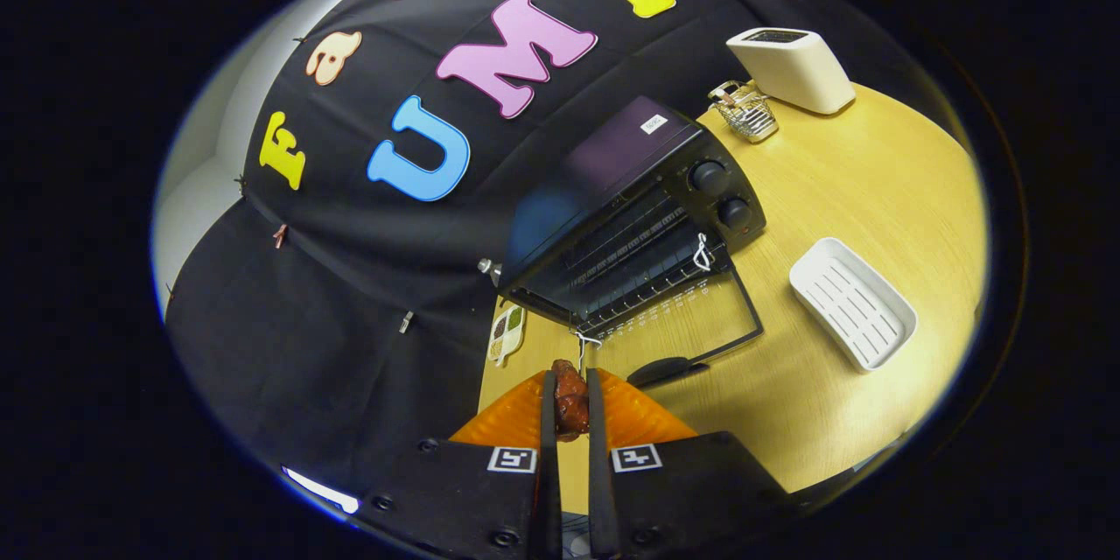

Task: Open the toaster oven, put the food inside, and close the toaster oven door.

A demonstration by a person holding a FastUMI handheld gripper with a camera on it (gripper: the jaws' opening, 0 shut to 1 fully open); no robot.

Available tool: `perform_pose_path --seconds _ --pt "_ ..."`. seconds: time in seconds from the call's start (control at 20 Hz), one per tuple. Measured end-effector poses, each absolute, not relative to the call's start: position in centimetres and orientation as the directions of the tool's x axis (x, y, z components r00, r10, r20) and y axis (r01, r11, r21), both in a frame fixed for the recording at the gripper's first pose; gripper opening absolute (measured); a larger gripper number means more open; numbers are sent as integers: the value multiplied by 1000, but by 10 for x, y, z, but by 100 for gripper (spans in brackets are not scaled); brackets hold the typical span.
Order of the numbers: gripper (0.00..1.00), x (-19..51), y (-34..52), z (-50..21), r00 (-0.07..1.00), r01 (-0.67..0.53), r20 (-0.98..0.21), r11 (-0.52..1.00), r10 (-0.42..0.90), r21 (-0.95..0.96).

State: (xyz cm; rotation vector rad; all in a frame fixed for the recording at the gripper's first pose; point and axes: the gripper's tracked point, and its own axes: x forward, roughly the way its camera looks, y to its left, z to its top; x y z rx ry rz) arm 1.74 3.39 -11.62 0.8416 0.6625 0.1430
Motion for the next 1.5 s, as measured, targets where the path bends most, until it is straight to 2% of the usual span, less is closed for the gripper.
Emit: perform_pose_path --seconds 0.35,0.6,1.2,1.5 --pt "16 49 36 -134 810 152 -475 660 343 736" --pt "16 86 38 -156 851 184 -426 584 308 791" --pt "17 176 17 -216 922 272 -364 449 131 851" --pt "16 197 9 -236 927 297 -368 465 69 834"
